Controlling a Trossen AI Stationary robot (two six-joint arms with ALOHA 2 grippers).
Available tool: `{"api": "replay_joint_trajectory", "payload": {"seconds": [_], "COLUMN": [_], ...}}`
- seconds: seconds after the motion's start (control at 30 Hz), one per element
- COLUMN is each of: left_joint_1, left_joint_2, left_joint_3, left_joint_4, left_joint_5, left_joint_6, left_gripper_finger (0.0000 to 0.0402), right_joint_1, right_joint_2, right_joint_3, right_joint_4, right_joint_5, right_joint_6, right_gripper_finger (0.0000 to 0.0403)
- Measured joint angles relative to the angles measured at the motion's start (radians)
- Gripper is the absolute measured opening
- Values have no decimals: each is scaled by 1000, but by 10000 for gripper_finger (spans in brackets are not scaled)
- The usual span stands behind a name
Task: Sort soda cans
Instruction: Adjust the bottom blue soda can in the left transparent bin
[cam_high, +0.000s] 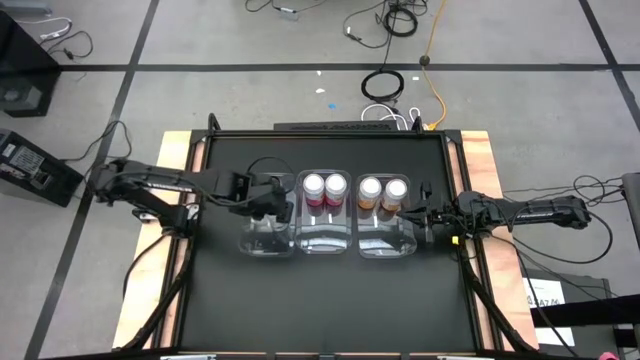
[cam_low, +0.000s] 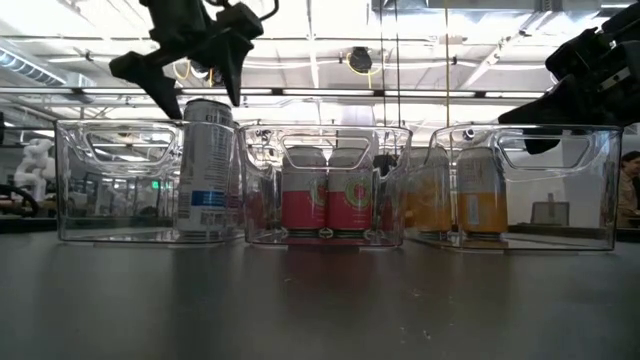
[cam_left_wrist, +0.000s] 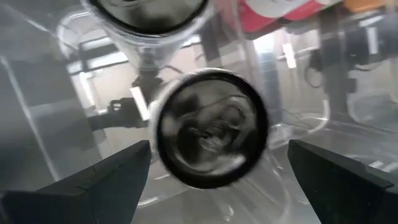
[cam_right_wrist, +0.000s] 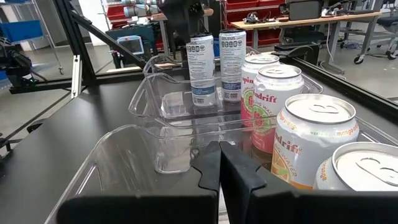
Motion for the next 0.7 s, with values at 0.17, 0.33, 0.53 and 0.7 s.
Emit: {"api": "replay_joint_trajectory", "payload": {"seconds": [0.17, 0.33, 0.53, 0.7], "left_joint_1": [26, 45, 48, 47], "left_joint_2": [15, 20, 20, 28], "left_joint_3": [0, -1, -2, -2], "left_joint_4": [-33, -24, -24, -22], "left_joint_5": [2, 1, -1, -18], "left_joint_6": [65, 75, 75, 71], "left_gripper_finger": [386, 386, 382, 346], "right_joint_1": [0, 0, 0, 0], "right_joint_2": [0, 0, 0, 0], "right_joint_3": [0, 0, 0, 0], "right_joint_4": [0, 0, 0, 0], "right_joint_5": [0, 0, 0, 0], "right_joint_6": [0, 0, 0, 0], "right_gripper_finger": [0, 0, 0, 0]}}
